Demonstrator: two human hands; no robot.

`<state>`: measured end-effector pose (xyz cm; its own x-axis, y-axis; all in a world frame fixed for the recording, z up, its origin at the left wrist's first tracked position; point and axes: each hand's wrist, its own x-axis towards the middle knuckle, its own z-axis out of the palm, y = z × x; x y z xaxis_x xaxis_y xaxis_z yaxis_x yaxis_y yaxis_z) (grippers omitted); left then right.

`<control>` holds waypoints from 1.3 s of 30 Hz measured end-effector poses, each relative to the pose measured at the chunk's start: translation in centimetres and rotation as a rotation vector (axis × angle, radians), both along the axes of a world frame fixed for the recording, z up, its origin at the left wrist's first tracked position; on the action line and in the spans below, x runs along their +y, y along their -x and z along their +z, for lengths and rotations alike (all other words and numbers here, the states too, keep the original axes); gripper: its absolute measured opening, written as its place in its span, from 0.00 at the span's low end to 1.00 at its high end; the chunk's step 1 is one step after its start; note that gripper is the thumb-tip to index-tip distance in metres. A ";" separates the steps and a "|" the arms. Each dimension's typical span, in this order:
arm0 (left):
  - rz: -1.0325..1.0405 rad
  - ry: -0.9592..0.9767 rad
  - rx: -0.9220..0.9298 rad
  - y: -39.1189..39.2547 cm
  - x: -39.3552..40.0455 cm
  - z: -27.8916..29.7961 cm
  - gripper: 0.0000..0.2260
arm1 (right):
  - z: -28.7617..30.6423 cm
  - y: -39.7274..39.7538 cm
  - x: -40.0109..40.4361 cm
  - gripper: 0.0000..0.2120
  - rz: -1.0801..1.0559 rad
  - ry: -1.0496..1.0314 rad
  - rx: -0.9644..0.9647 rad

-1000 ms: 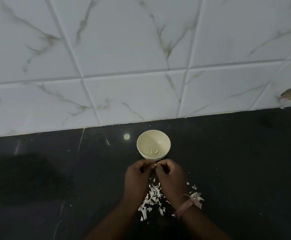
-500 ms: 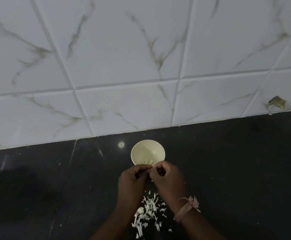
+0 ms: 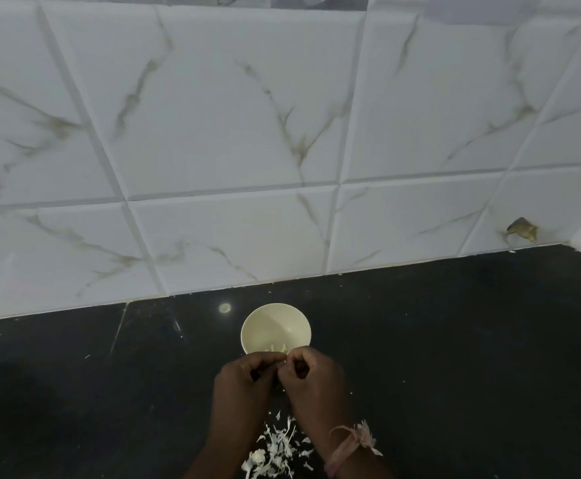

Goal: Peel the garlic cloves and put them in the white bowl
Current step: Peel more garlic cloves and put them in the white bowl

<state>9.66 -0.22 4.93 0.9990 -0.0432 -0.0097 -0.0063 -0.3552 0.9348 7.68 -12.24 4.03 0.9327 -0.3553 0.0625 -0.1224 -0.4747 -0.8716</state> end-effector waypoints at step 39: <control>-0.009 0.463 -0.218 -3.3 -1.4 20.8 0.06 | 21.4 -2.8 -0.9 0.05 0.060 -0.332 -0.398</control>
